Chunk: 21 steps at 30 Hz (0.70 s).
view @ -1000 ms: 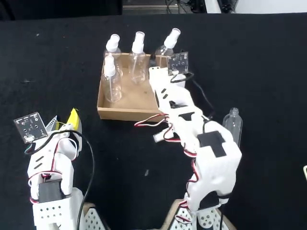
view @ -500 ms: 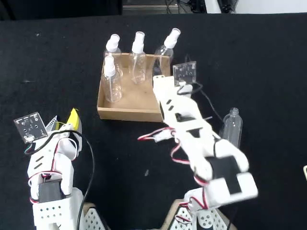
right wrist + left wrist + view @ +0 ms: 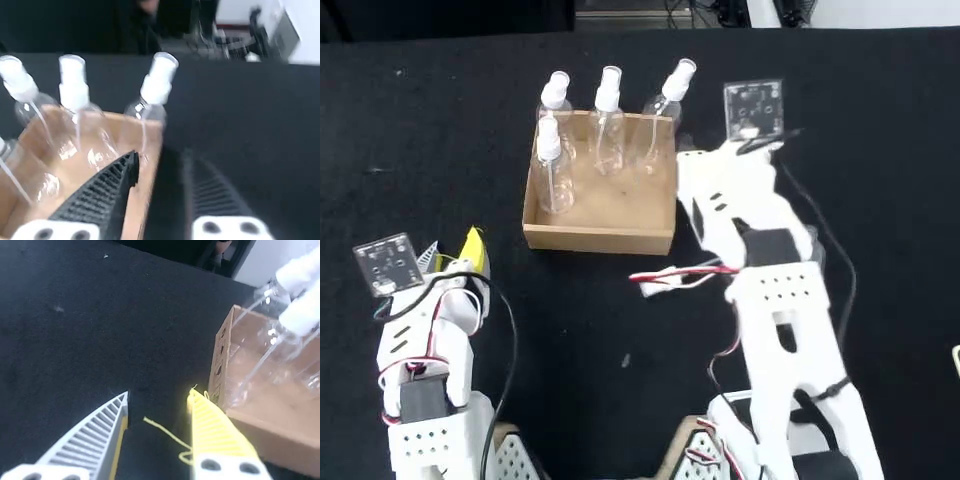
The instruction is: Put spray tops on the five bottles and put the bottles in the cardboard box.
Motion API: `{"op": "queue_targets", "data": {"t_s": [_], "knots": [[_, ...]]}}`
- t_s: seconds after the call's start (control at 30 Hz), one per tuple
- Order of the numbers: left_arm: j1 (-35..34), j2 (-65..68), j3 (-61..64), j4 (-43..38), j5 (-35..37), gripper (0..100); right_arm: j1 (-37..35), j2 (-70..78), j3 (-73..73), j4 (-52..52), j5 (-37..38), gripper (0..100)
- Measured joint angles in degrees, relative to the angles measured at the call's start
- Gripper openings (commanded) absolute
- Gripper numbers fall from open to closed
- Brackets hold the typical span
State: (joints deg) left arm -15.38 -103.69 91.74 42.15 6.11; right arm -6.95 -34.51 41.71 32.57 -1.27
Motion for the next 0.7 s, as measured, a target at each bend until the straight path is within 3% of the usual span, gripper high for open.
{"op": "queue_targets", "data": {"t_s": [0.13,0.3,0.5,0.7], "knots": [[0.09,0.0,0.0,0.0,-6.51,17,-2.55,3.52,-2.29,2.11,0.0,1.1],[0.09,0.0,0.0,0.0,-6.68,17,-6.24,15.3,-2.29,-4.48,-1.14,1.1],[0.09,0.0,0.0,0.0,-6.68,17,-7.47,26.02,-2.29,-16.18,-11.52,1.1],[0.09,0.0,0.0,0.0,-6.68,17,-9.41,33.32,-2.37,-21.71,-13.8,1.1]]}}
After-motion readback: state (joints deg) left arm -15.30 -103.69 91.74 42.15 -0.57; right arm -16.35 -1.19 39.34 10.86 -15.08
